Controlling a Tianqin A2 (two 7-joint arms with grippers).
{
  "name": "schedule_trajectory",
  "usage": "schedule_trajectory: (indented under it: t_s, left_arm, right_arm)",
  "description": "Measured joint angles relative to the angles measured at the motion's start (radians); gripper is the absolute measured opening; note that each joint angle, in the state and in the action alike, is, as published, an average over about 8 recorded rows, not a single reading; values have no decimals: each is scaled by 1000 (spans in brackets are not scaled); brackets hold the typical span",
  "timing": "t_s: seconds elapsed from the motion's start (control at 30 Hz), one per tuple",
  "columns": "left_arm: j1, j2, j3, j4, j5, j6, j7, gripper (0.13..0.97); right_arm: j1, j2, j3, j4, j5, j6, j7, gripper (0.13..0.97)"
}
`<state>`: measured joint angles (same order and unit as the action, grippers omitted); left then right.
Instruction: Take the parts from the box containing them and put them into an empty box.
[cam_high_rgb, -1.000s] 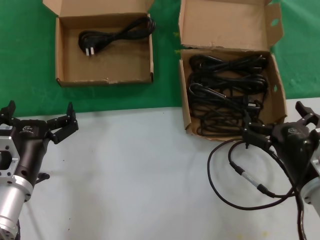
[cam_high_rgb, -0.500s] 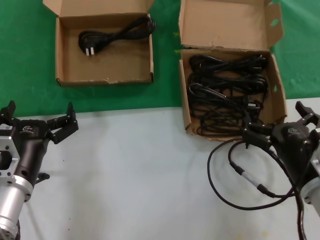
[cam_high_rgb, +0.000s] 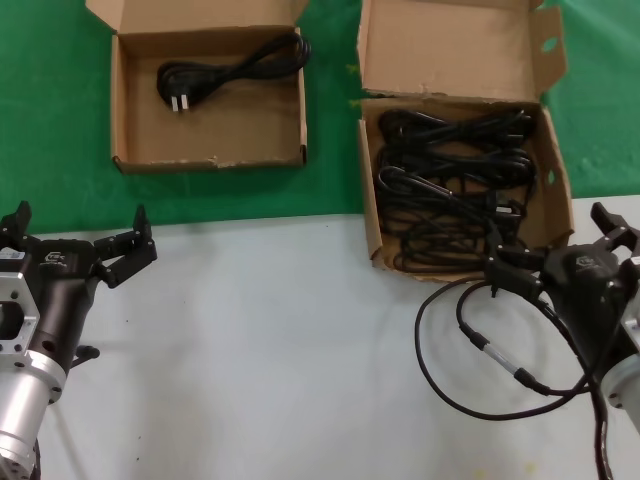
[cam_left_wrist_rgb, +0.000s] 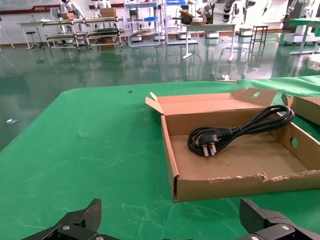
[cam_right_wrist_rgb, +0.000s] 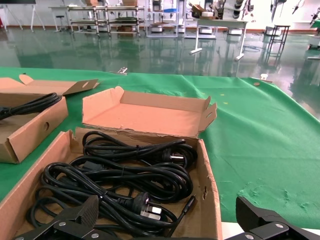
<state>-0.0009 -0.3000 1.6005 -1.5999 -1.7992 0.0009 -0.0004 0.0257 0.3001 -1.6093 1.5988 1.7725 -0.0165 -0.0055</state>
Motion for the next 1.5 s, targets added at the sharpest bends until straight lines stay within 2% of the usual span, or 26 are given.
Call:
schedule_trajectory:
  t_s: [1.5]
  left_arm:
    - [0,0,0,0,0,0,0,966]
  right_arm:
    - [0,0,0,0,0,0,0,966]
